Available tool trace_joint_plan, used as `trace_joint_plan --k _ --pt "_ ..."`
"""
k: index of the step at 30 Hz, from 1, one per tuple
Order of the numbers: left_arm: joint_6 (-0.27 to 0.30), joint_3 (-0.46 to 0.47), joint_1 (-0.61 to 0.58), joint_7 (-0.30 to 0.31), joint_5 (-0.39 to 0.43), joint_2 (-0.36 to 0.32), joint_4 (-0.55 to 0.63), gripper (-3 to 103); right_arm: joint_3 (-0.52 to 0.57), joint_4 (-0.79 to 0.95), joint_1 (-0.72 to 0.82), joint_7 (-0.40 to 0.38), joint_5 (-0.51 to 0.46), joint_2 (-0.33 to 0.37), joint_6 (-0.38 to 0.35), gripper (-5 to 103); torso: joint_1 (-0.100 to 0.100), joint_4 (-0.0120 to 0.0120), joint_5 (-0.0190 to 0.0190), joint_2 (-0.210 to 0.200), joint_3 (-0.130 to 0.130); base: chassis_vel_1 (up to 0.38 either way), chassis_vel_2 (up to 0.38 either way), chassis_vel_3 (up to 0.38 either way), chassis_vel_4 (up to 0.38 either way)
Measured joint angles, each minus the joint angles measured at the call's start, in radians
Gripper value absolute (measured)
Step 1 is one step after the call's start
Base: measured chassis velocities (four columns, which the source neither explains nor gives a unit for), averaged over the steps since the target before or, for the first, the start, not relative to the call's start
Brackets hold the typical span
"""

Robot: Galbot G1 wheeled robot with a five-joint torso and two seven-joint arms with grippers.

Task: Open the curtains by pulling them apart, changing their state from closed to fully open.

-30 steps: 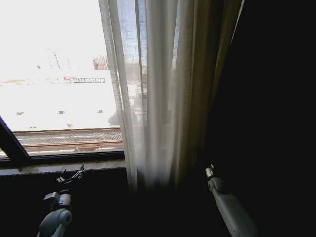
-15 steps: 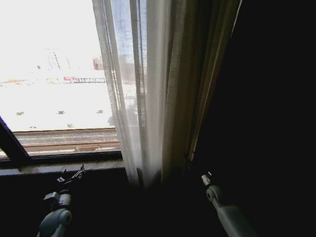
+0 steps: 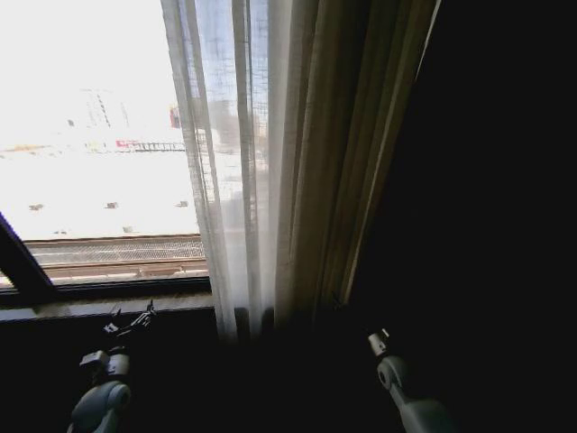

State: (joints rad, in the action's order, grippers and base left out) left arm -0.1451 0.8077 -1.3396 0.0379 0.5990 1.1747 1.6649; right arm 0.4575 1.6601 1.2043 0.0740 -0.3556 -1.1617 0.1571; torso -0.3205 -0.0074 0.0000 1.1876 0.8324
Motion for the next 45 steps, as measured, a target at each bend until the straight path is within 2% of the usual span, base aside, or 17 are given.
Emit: trace_joint_plan --k 5,14,24,45 --pt "0.0 0.0 0.0 0.0 0.0 0.0 0.0 100 0.01 0.022 0.022 -0.003 -0.005 0.002 -0.003 100 0.0 0.0 0.0 0.0 0.0 0.0 0.0 0.0 0.0" --pt "0.0 0.0 0.0 0.0 0.0 0.0 0.0 100 0.04 0.027 0.047 0.071 0.028 -0.003 0.024 100 0.0 0.0 0.0 0.0 0.0 0.0 0.0 0.0 0.0" --pt "0.0 0.0 0.0 0.0 0.0 0.0 0.0 100 0.042 0.036 0.056 0.085 0.038 -0.006 0.032 100 0.0 -0.0002 0.0002 0.0 0.0 0.063 0.063 -0.051 -0.056" --pt "0.0 0.0 0.0 0.0 0.0 0.0 0.0 100 0.023 0.017 0.036 0.088 0.026 -0.01 0.055 100 0.0 -0.0001 0.0001 0.0 0.0 0.286 0.281 -0.284 -0.284"
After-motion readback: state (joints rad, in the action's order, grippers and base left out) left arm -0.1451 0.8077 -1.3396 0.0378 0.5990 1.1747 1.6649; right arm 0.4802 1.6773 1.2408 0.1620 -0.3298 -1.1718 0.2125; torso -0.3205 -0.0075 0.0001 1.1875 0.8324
